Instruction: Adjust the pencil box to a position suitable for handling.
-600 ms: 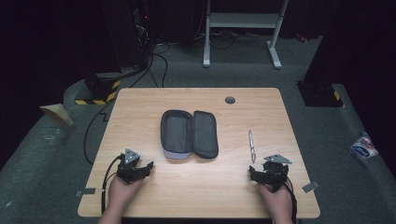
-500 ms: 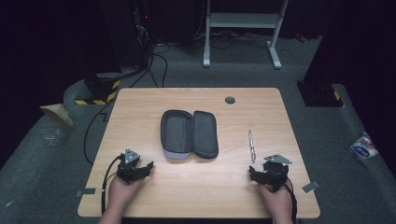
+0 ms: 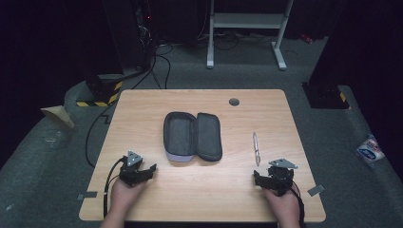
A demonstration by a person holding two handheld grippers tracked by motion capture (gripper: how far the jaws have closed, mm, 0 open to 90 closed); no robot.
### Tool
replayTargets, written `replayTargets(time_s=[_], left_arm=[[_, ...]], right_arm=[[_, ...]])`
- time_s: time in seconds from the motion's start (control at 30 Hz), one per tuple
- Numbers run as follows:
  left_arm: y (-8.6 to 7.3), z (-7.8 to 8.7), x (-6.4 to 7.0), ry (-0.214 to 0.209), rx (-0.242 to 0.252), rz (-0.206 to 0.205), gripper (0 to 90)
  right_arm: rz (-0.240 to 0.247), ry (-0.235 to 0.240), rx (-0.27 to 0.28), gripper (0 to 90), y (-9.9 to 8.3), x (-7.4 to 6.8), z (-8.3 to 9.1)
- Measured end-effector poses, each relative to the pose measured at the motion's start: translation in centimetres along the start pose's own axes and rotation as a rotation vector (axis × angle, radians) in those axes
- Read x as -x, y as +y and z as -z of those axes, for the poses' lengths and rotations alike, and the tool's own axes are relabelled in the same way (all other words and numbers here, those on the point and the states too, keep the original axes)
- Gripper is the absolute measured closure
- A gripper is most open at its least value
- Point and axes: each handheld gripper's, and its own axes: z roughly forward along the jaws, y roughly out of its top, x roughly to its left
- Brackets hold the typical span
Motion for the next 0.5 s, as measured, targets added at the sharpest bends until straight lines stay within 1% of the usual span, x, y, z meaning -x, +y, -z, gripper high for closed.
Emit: replayTargets(time_s=[0.13, 0.17, 0.3, 0.43, 0.47, 0.5], left_arm=[[0.0, 0.0, 0.0, 0.0, 0.0, 0.0, 33.4], [0.01, 0.0, 0.0, 0.001, 0.0, -0.001, 33.4], [0.0, 0.02, 0.13, 0.016, 0.006, -0.008, 33.9], [0.02, 0.07, 0.21, 0.023, 0.007, -0.016, 37.4], [0.11, 0.09, 0.3, 0.018, -0.001, -0.003, 38.8], [0.11, 0.09, 0.3, 0.018, -0.001, -0.003, 39.1]], right_arm=[[0.007, 0.009, 0.001, 8.4, -0.05, -0.02, 0.05], [0.02, 0.02, 0.001, 8.4, -0.08, 0.01, 0.08], [0.029, 0.031, -0.001, 8.4, -0.08, -0.04, 0.1], [0.029, 0.031, -0.001, 8.4, -0.08, -0.04, 0.1], [0.029, 0.031, -0.001, 8.4, -0.08, -0.04, 0.1], [0.029, 0.031, -0.001, 8.4, -0.08, -0.04, 0.1]])
